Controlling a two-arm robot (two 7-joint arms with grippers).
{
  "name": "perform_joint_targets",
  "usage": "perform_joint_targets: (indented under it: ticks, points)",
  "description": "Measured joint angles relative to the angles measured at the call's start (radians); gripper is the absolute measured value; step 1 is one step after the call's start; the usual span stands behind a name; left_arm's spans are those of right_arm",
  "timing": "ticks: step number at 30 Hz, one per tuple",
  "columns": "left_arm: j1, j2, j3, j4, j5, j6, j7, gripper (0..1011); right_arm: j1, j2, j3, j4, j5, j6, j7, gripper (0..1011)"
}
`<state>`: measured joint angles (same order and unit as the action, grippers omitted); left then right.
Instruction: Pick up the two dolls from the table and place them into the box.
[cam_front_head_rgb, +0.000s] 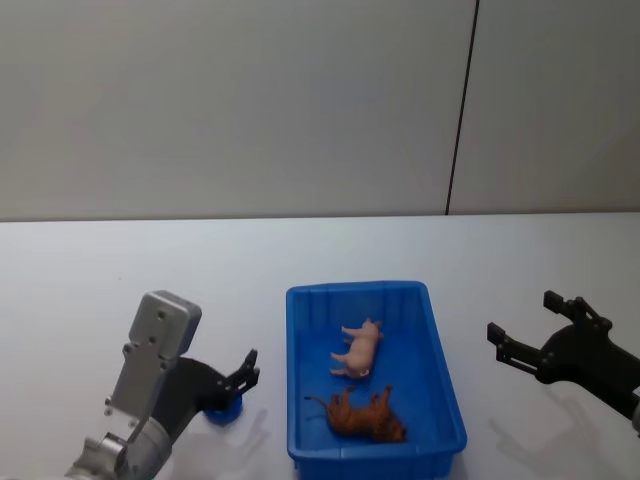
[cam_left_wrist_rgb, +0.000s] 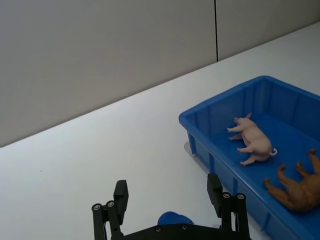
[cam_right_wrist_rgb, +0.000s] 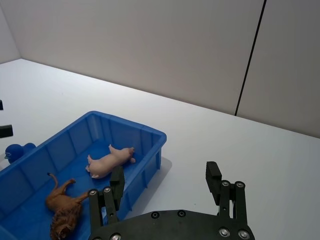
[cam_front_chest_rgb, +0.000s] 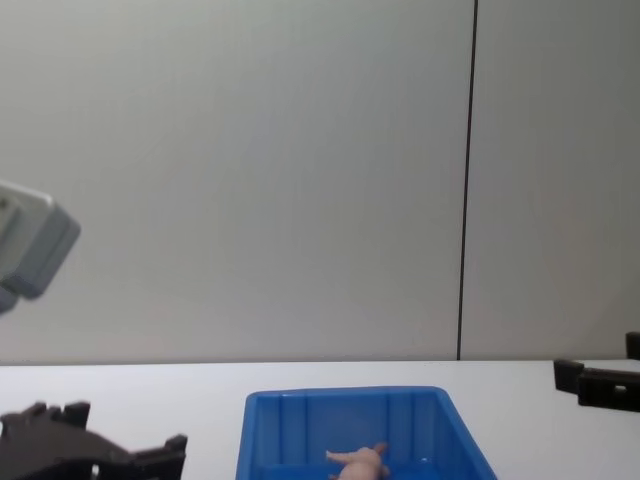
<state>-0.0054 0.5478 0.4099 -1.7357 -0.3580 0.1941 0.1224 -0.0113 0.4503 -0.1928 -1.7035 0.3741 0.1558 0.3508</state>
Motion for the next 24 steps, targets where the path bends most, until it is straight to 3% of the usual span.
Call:
perform_joint_targets:
  ticks: [24]
  points:
    - [-0.013, -0.035, -0.005, 0.160, -0.021, -0.028, -0.095, 1000, -0.001, 0.001, 0.001, 0.000, 0.002, 0.000, -0.001, 1001]
